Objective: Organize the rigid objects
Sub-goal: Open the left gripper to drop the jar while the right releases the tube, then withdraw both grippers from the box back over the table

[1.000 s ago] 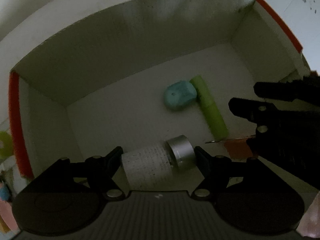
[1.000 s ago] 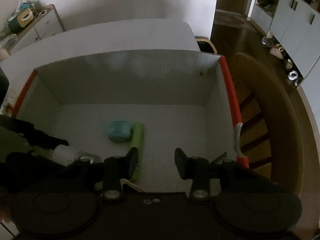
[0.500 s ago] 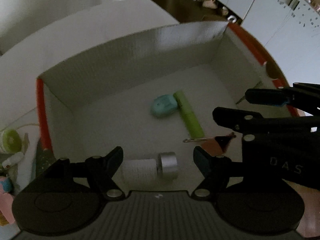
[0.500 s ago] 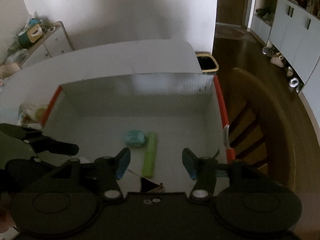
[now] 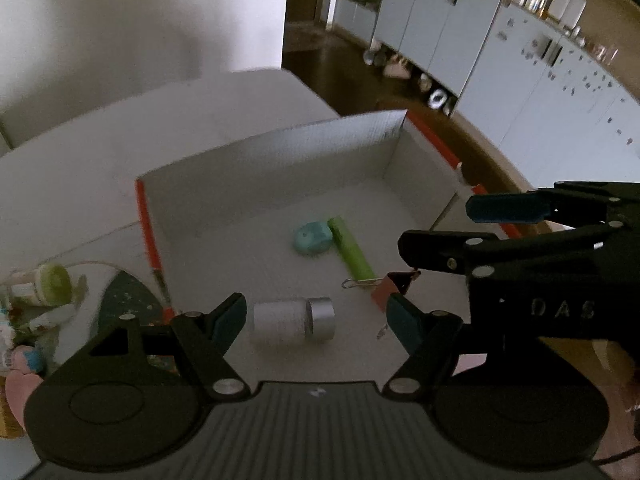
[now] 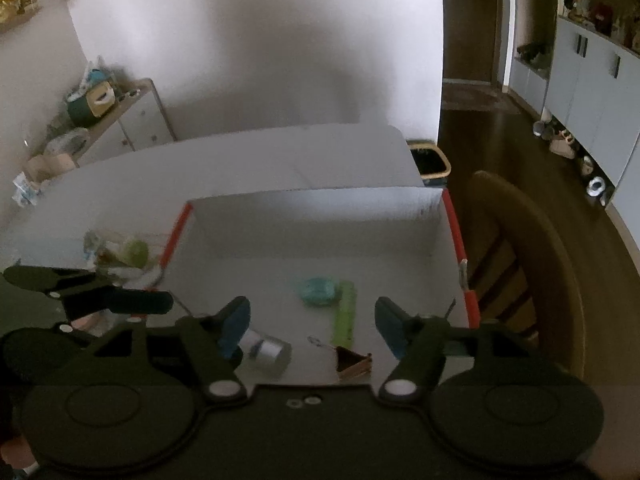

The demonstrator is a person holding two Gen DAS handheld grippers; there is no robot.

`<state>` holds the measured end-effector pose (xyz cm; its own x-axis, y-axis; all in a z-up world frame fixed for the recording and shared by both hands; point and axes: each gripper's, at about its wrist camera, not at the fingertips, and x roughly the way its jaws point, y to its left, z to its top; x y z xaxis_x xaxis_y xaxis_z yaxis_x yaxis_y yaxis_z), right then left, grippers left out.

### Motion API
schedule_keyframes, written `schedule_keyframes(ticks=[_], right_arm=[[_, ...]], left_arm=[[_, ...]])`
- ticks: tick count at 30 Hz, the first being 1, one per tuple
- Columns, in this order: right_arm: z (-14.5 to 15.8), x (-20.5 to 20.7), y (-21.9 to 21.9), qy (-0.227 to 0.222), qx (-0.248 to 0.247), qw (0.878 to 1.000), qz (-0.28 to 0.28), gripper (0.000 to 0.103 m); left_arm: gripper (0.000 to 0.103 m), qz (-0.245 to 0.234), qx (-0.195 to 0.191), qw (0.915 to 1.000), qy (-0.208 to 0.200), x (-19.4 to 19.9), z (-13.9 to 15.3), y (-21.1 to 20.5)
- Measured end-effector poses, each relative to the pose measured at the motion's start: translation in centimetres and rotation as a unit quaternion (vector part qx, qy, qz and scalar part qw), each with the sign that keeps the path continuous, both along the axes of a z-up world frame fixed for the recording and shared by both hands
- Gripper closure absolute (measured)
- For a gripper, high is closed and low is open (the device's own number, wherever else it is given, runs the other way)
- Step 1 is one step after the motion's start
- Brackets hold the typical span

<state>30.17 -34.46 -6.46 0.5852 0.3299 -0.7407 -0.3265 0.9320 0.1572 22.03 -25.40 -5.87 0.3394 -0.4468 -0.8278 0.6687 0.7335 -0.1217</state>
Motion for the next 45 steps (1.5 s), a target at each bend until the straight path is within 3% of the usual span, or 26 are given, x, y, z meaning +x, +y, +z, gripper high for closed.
schedule_keyframes(ticks=[13, 24, 27, 38, 45], right_arm=[[2.3, -4.3, 2.0, -0.035, 0.033, 0.999, -0.017, 0.018], [2.8, -7.8, 5.7, -0.071, 0.082, 0.994, -0.032, 0.005], [2.7, -8.8, 7.4, -0.084, 0.087, 0.992, -0.030, 0.001], [0.9, -11.5, 14.8, -0.093, 0.113, 0.989, 0.001, 0.000], [-0.9, -11.9, 20.0, -0.088, 0.087, 0.992, 0.022, 0.000]], left_arm=[[0.026, -0.012, -0.062, 0.9968, -0.048, -2.1, 2.6, 6.1], [0.021, -0.012, -0.098, 0.9924, -0.072, -2.5, 3.0, 12.4], [0.021, -0.006, -0.104, 0.9912, -0.082, -2.0, 2.9, 14.6], [0.017, 0.034, -0.099, 0.9855, -0.133, 0.8, 1.7, 23.7], [0.017, 0.053, -0.088, 0.9885, -0.111, 3.3, -0.6, 28.7]])
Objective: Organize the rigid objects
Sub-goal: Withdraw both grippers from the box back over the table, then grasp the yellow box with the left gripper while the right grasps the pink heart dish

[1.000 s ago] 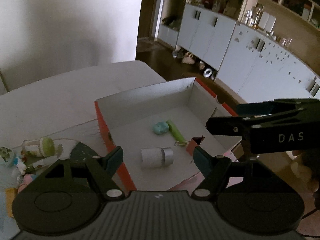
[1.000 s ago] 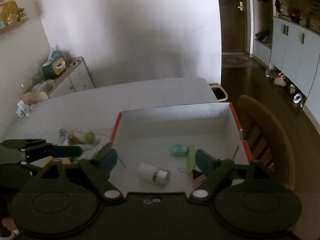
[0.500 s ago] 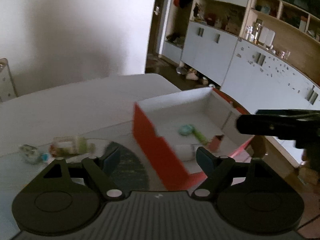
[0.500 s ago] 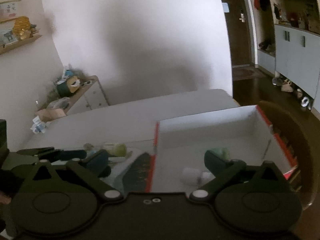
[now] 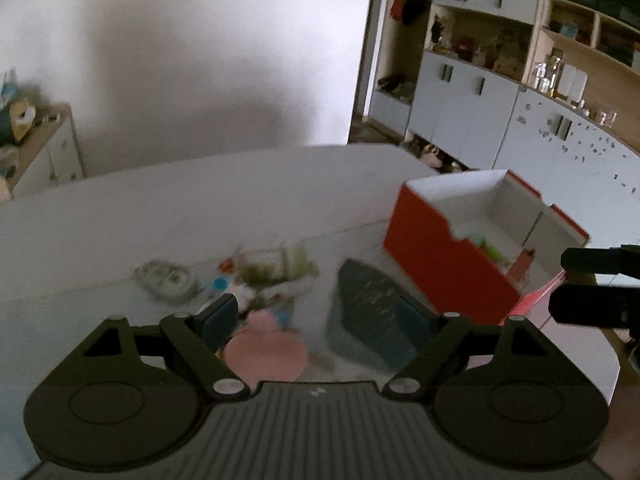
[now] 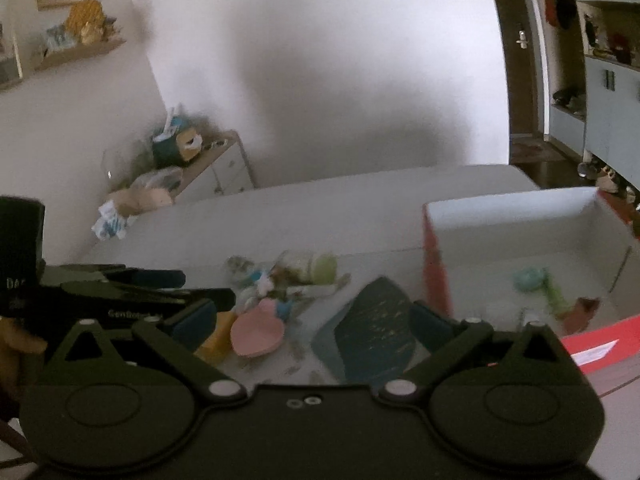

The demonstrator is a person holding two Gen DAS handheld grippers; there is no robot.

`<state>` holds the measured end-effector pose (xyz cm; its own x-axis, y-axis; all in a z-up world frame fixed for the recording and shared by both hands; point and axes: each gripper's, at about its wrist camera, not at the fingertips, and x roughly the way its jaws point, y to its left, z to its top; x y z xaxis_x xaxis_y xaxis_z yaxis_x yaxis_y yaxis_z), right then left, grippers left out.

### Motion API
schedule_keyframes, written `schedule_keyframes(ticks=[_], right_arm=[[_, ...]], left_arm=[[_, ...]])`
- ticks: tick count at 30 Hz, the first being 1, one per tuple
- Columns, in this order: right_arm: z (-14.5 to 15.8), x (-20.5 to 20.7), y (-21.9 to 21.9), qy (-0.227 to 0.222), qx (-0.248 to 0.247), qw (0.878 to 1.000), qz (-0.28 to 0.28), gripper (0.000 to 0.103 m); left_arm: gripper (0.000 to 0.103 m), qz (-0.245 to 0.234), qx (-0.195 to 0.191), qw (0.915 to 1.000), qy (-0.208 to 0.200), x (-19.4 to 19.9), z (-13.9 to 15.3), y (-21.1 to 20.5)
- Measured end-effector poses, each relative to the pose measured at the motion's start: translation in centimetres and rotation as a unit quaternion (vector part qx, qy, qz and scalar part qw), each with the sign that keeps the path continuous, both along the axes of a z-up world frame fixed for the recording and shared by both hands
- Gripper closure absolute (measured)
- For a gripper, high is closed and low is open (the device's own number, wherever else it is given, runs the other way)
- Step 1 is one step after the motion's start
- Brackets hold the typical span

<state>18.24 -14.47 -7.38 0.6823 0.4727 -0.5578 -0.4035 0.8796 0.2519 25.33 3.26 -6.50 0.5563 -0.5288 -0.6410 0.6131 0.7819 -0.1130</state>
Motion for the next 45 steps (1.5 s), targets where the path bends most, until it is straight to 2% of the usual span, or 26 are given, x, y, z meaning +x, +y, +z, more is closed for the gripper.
schedule_keyframes(ticks=[9, 14, 19, 29, 41, 45], right_arm=[[-2.7, -0.2, 4.8, 0.010, -0.035, 0.999, 0.025, 0.000], [-4.2, -0.1, 7.3, 0.012, -0.060, 0.997, 0.047, 0.001], [-5.8, 0.5, 9.3, 0.010, -0.086, 0.994, 0.067, 0.001], [-9.3, 2.4, 12.2, 0.004, -0.139, 0.986, 0.092, 0.004], [-11.7, 5.1, 13.9, 0.007, -0.163, 0.981, 0.103, 0.015], [-12.1, 5.6, 14.4, 0.001, -0.167, 0.980, 0.109, 0.020]], left_arm=[[0.017, 0.024, 0.008, 0.9990, 0.038, 2.6, -3.0, 3.9], [0.017, 0.044, 0.027, 0.9973, 0.052, 4.1, -4.7, 5.6], [0.017, 0.061, 0.049, 0.9947, 0.067, 5.2, -6.5, 6.0], [0.017, 0.061, 0.081, 0.9921, 0.074, 6.5, -8.9, 5.6], [0.017, 0.067, 0.093, 0.9902, 0.079, 7.5, -10.3, 5.2], [0.023, 0.068, 0.098, 0.9898, 0.078, 8.0, -10.5, 5.0]])
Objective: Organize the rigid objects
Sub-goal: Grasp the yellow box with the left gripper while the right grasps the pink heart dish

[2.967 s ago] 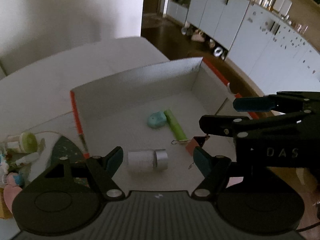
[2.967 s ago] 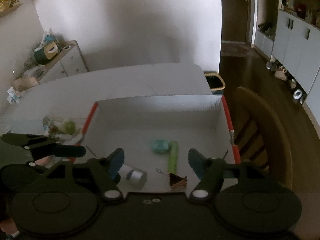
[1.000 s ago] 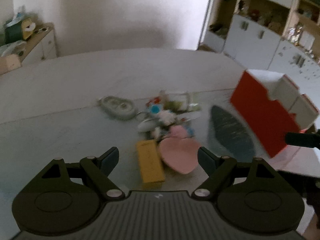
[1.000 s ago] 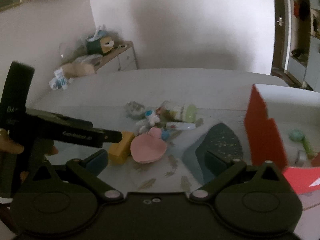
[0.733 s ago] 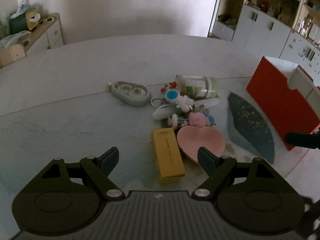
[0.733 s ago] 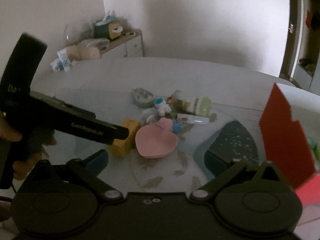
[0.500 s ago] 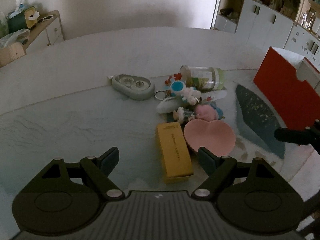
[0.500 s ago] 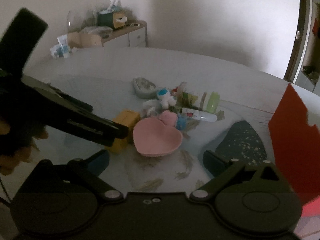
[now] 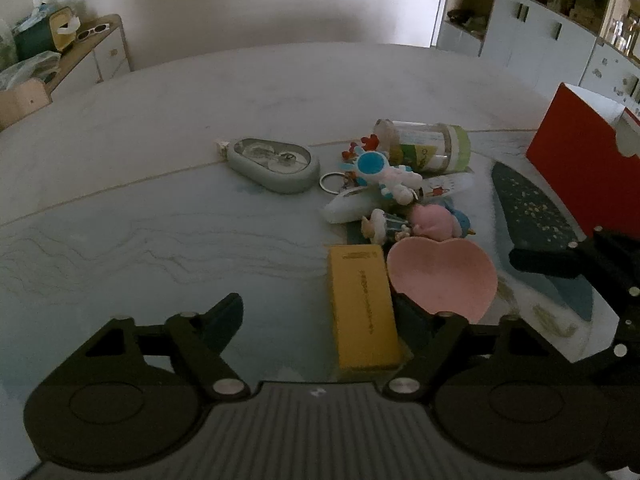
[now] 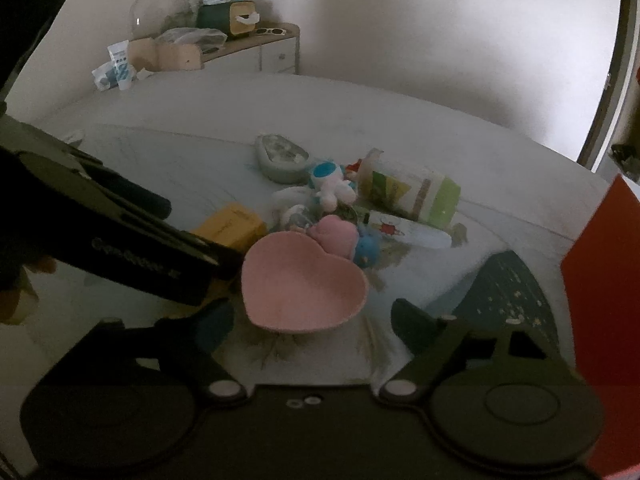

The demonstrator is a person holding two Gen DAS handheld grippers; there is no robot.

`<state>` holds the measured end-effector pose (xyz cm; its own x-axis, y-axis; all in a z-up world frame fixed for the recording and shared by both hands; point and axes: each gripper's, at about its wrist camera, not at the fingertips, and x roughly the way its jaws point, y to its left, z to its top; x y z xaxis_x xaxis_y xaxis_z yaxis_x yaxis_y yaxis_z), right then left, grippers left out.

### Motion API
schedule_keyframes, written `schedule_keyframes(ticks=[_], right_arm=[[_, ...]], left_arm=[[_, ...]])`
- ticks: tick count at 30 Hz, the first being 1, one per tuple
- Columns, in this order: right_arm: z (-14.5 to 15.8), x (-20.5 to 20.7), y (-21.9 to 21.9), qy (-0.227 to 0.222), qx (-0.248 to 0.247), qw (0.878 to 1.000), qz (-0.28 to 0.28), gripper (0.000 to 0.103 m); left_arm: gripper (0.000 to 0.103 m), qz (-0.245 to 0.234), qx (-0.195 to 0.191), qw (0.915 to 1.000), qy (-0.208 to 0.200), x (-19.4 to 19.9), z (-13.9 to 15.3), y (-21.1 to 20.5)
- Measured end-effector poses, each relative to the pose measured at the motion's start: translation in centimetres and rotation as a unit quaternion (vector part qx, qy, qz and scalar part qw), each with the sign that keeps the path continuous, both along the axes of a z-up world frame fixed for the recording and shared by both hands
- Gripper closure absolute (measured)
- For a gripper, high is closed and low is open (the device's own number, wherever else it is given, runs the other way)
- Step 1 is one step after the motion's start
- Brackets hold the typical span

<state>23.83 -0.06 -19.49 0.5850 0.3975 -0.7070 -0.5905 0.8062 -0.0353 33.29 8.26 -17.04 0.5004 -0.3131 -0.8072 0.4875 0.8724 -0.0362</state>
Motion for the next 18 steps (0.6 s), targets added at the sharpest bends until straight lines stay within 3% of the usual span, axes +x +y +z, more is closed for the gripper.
schedule_keyframes(ticks=[2, 4, 12, 18], right_arm=[[-0.17, 0.16, 0.18, -0.002, -0.002, 1.000, 0.002, 0.024], [-0.21, 0.23, 0.27, -0.002, -0.001, 1.000, 0.002, 0.027], [-0.26, 0.42, 0.20, 0.003, 0.007, 1.000, 0.003, 0.033], [-0.28, 0.51, 0.12, 0.000, 0.010, 1.000, 0.006, 0.035]], left_arm=[[0.026, -0.003, 0.001, 1.0000, 0.000, 0.19, -0.13, -0.11], [0.036, -0.009, 0.002, 1.0000, 0.001, 0.30, -0.24, -0.29], [0.060, -0.027, -0.001, 0.9996, 0.007, 0.35, -0.51, -0.90], [0.071, -0.031, -0.006, 0.9995, 0.011, 0.30, -0.32, -0.85]])
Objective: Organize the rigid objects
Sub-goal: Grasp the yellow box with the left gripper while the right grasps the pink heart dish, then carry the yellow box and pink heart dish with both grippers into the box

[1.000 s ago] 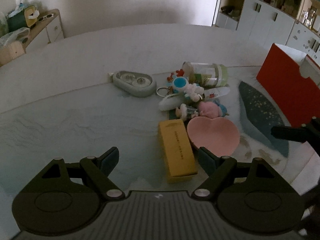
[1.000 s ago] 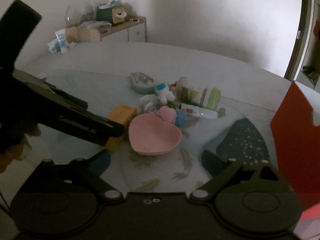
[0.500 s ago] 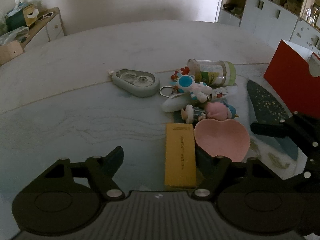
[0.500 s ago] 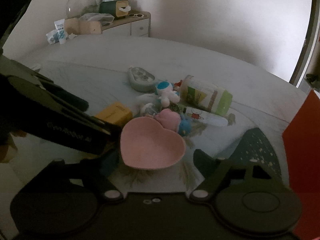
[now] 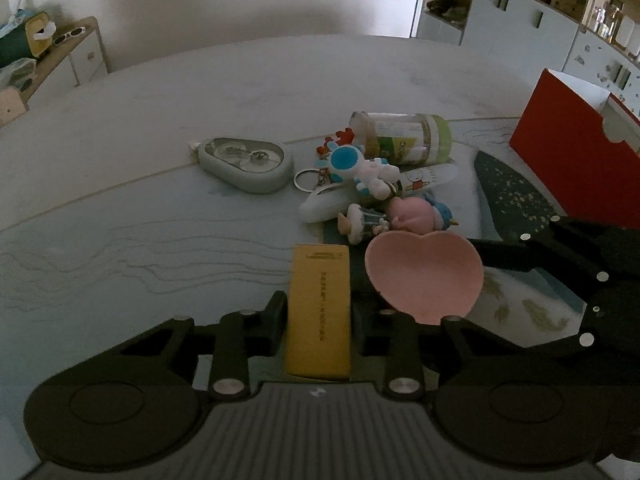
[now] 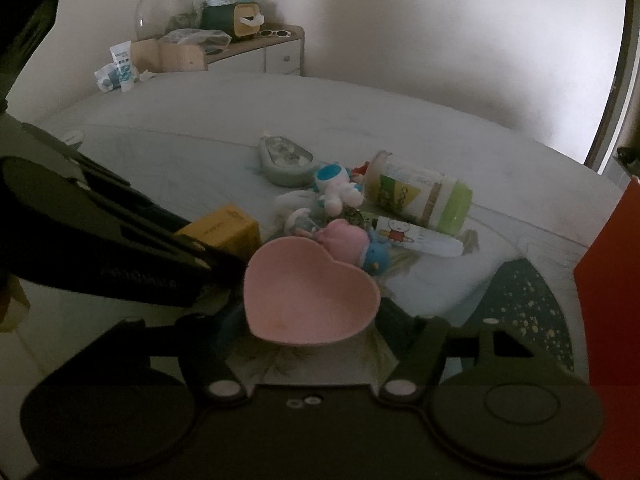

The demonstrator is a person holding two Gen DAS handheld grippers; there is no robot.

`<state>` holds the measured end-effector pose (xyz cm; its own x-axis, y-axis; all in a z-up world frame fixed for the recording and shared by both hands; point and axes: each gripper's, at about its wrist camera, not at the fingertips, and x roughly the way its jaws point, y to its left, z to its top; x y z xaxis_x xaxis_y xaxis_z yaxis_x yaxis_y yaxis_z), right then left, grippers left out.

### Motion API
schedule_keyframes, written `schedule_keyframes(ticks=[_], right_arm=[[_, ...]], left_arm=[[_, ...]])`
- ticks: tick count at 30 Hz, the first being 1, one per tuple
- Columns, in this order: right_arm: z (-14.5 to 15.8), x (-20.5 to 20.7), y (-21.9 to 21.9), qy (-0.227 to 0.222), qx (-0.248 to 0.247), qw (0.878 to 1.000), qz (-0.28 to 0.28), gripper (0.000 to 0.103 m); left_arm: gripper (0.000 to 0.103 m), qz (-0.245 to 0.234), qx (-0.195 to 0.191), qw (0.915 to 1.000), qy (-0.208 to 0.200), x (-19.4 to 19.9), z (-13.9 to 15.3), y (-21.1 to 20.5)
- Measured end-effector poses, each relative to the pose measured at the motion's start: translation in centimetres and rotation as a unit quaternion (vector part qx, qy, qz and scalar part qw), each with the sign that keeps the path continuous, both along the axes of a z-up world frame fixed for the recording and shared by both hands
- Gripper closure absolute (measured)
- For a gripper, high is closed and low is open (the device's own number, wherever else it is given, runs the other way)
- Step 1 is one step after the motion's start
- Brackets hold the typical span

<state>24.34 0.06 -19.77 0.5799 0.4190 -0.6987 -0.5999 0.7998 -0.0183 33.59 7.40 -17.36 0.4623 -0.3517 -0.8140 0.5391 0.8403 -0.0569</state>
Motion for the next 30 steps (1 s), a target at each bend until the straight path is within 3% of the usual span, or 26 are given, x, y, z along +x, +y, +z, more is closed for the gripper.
schedule_keyframes(ticks=[14, 30], right_arm=[[1.9, -2.4, -3.4, 0.009, 0.034, 0.999, -0.038, 0.035], [8.6, -5.9, -9.6, -0.018, 0.068, 0.993, -0.099, 0.035]], left_arm=[[0.074, 0.010, -0.008, 0.9996, 0.023, -0.8, 0.7, 0.5], [0.074, -0.021, -0.030, 0.9993, 0.010, -4.6, 5.3, -1.3]])
